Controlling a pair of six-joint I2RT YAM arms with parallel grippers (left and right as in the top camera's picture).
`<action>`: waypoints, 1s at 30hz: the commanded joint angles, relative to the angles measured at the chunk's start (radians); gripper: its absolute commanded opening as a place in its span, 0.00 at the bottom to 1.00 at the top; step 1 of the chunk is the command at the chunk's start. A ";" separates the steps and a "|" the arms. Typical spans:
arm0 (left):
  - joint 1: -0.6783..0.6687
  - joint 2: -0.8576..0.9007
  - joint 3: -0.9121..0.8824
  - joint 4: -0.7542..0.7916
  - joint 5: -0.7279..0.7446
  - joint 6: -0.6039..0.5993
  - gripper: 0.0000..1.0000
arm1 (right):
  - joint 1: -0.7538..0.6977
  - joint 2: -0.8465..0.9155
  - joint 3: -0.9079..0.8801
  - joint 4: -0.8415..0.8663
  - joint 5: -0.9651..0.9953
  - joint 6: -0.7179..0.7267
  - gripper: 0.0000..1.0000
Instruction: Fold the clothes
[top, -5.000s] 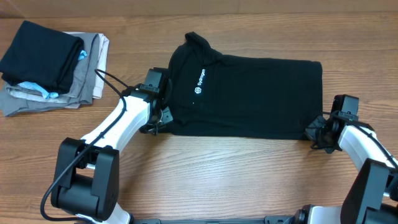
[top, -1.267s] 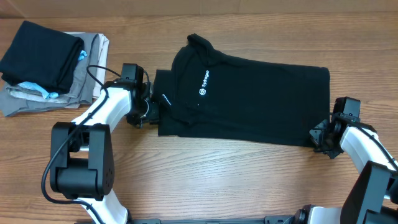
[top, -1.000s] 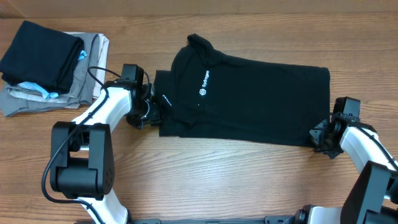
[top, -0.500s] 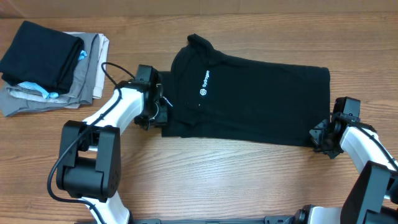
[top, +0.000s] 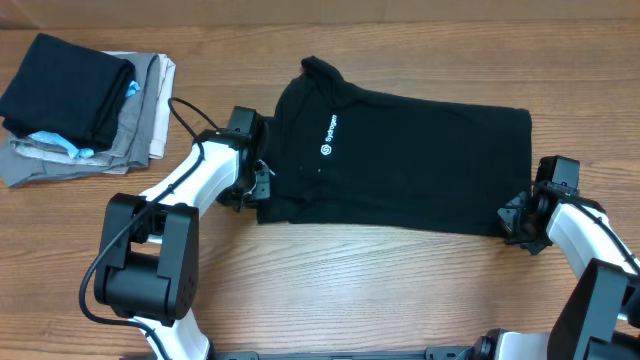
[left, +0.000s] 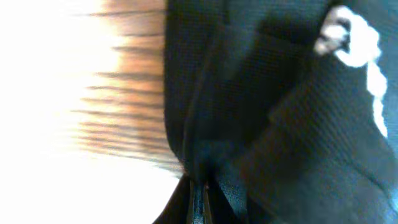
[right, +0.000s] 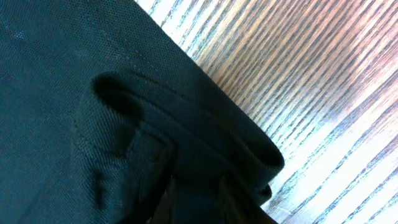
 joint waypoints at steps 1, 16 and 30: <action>0.006 0.035 -0.019 -0.021 -0.141 -0.029 0.04 | -0.018 0.027 -0.035 -0.019 0.039 0.005 0.28; 0.017 0.032 0.040 -0.105 -0.167 -0.029 0.05 | -0.018 0.027 0.058 -0.129 0.036 0.005 0.23; 0.017 0.032 0.343 -0.323 -0.149 -0.029 0.18 | -0.016 0.027 0.382 -0.410 -0.084 -0.079 0.63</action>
